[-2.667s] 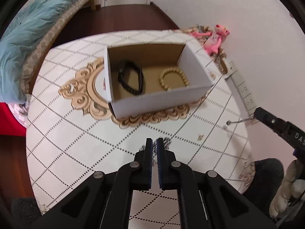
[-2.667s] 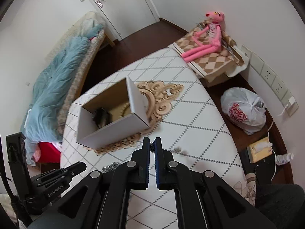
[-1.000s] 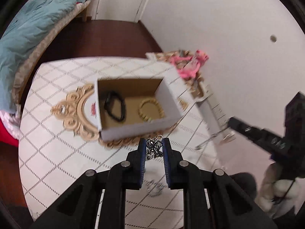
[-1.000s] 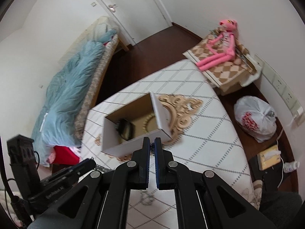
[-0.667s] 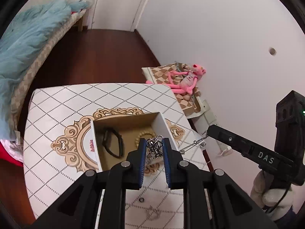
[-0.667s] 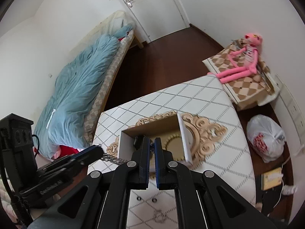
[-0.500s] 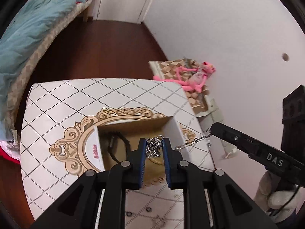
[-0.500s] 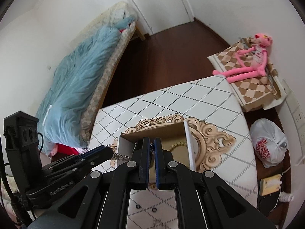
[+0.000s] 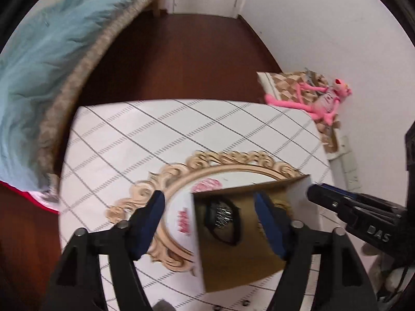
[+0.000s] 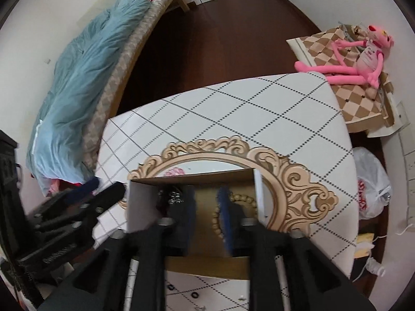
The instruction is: Organize jewelry
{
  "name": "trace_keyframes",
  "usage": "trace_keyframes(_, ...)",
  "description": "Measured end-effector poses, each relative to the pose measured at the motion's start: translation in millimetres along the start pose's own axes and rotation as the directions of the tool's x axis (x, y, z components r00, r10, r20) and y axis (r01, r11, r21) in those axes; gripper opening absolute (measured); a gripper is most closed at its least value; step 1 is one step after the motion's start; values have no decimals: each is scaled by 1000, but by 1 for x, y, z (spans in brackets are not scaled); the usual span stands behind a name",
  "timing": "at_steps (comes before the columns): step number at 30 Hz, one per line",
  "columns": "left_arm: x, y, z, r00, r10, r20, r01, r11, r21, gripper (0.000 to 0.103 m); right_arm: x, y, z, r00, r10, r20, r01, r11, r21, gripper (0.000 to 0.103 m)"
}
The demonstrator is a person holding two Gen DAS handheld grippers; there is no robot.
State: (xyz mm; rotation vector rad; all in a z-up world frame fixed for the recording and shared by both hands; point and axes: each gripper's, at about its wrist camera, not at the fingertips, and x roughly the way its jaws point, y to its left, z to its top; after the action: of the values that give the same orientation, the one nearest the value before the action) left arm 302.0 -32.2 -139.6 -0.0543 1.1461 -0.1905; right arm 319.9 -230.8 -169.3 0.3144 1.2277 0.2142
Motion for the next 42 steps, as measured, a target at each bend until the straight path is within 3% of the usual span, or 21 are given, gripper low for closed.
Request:
trace_keyframes(1,0,2,-1,1000,29,8,-29,1000,5,70,-1,0,-1,1000,-12,5,12,1000,-6,48)
trace_keyframes(5,-2,10,-13,993,116,28,-116,993,13,71,-7,0,-14,995,-96,16,97,994,-44,65)
trace_keyframes(7,-3,12,-21,990,135,37,-136,991,15,74,-7,3,-25,987,-162,23,163,984,-71,86)
trace_keyframes(9,-4,12,-30,986,158,44,-159,987,19,100,-6,7,-36,972,-231,37,233,968,-98,94)
trace_keyframes(12,-6,11,-46,980,193,56,-195,980,28,103,-4,10,-52,954,-296,48,299,946,-125,95)
trace_keyframes(14,-8,11,-55,978,199,54,-201,979,25,103,-3,10,-63,952,-302,47,306,944,-122,100)
trace_keyframes(18,-15,10,-68,976,212,57,-213,977,12,103,-7,11,-78,947,-314,68,320,942,-104,100)
trace_keyframes(28,-54,0,-90,969,222,112,-223,975,-1,103,-42,21,-103,947,-297,121,309,947,-90,101)
trace_keyframes(33,-86,-7,-100,956,237,171,-241,971,2,103,-66,30,-117,937,-304,169,323,941,-98,101)
trace_keyframes(42,-131,-14,-118,955,214,206,-219,976,2,103,-116,43,-140,921,-288,261,319,944,-85,101)
